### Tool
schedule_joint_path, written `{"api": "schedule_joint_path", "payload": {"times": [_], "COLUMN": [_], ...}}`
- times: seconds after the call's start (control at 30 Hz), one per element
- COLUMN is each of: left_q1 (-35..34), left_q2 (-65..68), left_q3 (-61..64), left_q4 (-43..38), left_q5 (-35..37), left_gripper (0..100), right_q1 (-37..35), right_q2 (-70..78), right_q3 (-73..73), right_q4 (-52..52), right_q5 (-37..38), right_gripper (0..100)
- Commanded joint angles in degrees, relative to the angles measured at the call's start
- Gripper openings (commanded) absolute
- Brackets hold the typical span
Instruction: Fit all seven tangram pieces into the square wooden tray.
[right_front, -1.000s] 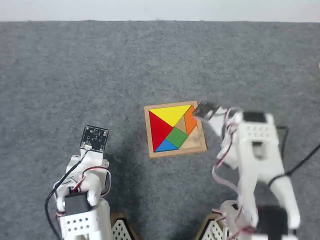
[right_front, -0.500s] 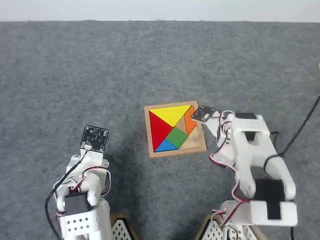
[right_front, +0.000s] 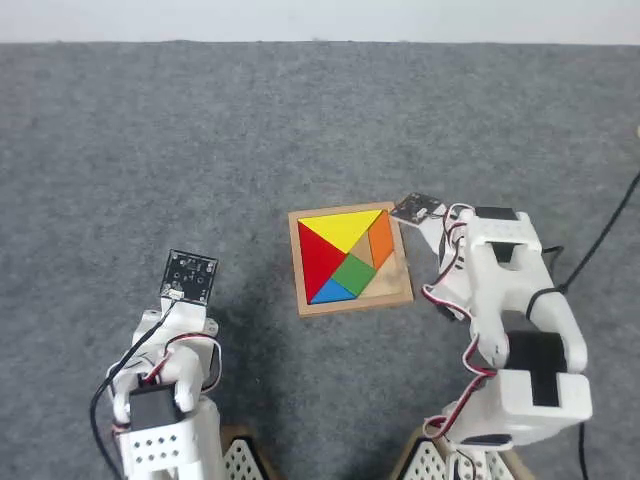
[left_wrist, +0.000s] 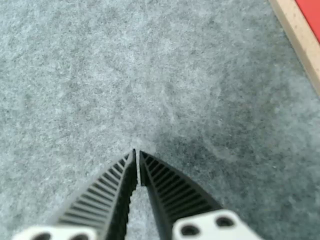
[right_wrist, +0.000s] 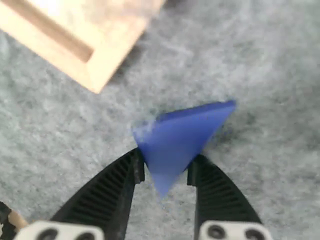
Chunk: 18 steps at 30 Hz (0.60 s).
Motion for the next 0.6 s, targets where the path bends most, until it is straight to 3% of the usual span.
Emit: {"api": "schedule_joint_path", "payload": {"times": [0.0, 0.17, 0.33, 0.47, 0.57], "left_q1": [-0.44, -0.44, -0.44, -0.44, -0.44], "left_q2": [-1.14, -1.14, -1.14, -1.14, -1.14], "left_q3": [-0.4, -0.4, -0.4, -0.4, -0.4], "left_q4": [0.26, 0.26, 0.26, 0.26, 0.26], "left_q5": [-0.79, -0.79, -0.79, -0.79, -0.79], "left_gripper": [1, 1, 1, 1, 1], "right_q1": [-0.57, -0.75, -0.84, -5.23, -8.31], "right_q2": [1.01, -5.85, -15.43, -18.42, -17.1], "right_q3": [-2.2, -2.29, -2.2, -0.62, 2.11], "right_q4": [-1.01, -0.75, 2.24, 3.12, 0.48], "right_q5": [-1.85, -4.48, -15.56, -23.03, -24.26], "right_gripper": [10.2, 10.2, 10.3, 18.3, 26.0]}}
